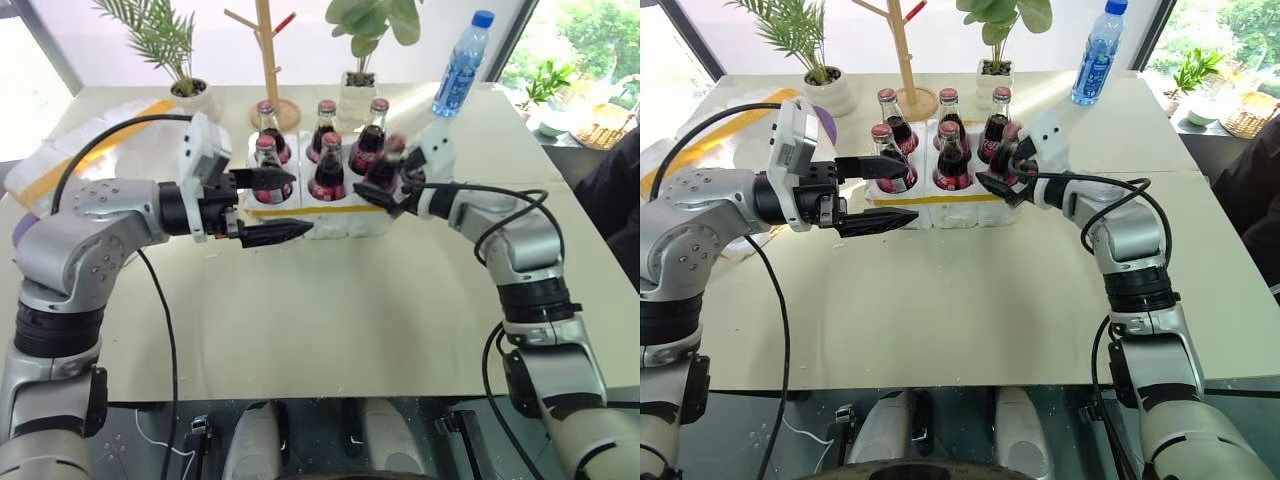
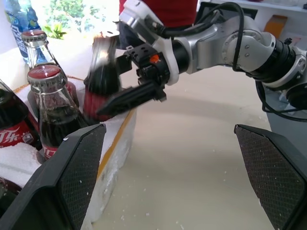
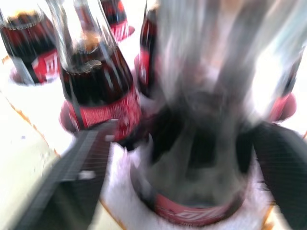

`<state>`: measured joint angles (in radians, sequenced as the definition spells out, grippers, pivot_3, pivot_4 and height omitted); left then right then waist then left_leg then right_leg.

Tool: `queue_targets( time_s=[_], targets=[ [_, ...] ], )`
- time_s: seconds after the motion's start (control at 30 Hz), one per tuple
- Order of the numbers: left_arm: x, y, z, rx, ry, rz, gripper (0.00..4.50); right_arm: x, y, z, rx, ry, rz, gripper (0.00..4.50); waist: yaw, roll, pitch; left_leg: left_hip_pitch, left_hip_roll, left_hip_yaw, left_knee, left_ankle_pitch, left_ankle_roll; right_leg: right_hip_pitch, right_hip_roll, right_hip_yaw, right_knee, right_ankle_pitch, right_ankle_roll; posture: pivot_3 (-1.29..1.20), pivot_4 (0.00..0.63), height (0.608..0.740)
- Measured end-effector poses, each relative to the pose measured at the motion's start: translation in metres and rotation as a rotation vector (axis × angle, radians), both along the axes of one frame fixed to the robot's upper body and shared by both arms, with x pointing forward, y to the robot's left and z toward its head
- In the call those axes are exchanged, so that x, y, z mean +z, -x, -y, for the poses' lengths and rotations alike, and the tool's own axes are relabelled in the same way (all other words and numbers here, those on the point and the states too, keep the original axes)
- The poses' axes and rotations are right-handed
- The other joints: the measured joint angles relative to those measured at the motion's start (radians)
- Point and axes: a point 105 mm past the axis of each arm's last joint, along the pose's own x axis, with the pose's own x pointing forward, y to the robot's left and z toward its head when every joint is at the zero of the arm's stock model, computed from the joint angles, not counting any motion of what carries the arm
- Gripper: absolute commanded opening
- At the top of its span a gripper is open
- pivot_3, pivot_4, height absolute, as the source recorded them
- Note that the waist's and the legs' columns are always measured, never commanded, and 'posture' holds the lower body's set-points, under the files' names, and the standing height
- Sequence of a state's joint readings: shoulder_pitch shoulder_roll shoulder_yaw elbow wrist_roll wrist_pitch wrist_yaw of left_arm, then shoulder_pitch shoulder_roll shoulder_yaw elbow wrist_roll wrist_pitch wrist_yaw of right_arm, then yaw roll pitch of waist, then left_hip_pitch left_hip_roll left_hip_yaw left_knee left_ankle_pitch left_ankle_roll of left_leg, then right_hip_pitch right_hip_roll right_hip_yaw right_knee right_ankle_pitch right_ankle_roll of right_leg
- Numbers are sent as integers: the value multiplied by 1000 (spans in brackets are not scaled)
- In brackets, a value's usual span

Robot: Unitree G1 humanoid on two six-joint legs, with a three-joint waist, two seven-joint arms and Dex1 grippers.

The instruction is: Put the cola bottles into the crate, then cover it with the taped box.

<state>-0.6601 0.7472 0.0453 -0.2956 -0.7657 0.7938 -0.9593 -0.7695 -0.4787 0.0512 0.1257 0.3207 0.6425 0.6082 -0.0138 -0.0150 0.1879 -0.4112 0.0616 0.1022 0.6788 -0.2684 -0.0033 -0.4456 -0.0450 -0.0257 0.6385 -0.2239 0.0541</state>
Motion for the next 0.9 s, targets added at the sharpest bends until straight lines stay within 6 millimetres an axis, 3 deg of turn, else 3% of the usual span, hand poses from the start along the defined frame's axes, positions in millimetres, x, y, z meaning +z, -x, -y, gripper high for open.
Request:
queue_targets(
  time_s=[0.1,0.2,0.37,0.4,0.5,0.53,0.6,0.77,0.9],
  targets=[
    [1,0,-7,25,-9,7,4500,2,1,5,-6,8,10,4478,0,0,0,0,0,0,0,0,0,0,0,0,0,0,0,0,150,740],
    [-1,4,-24,92,-14,-3,4500,10,15,26,7,-13,3,4478,0,0,0,0,1,0,-1,0,0,0,0,0,0,0,0,0,150,740],
    [3,23,-82,306,-47,-36,4500,70,63,77,107,-61,41,4478,1,0,1,0,1,0,-2,0,0,0,0,-1,-3,0,-1,0,150,740],
    [3,32,-99,364,-90,-45,4500,82,84,81,181,-44,47,4478,0,0,1,1,2,0,-3,0,0,0,0,-1,-4,-2,-3,0,150,740],
    [-3,50,-143,509,-192,-89,4500,87,126,72,385,-4,3,4478,-8,-1,0,9,2,1,-12,0,-1,3,0,0,-7,-2,-6,0,150,740],
    [-5,52,-149,530,-211,-101,4500,86,130,70,413,-4,-11,4478,-8,-1,0,10,2,1,-12,1,-2,3,0,0,-7,-2,-6,0,150,740],
    [-13,66,-182,623,-310,-152,4500,85,142,61,497,-2,-41,4478,-9,0,1,10,2,1,-12,1,-3,1,-1,0,-7,-3,-9,0,150,740],
    [-14,82,-257,755,-496,-242,4500,99,147,47,573,-11,7,4478,1,0,0,5,4,2,-13,1,-4,-11,-4,-1,-7,-2,-11,0,150,740],
    [-15,74,-289,753,-601,-294,4500,100,137,40,584,-6,19,4478,5,-1,0,-1,2,6,-15,1,-4,-17,-12,-3,-8,-2,-11,0,150,740]
  ],
)
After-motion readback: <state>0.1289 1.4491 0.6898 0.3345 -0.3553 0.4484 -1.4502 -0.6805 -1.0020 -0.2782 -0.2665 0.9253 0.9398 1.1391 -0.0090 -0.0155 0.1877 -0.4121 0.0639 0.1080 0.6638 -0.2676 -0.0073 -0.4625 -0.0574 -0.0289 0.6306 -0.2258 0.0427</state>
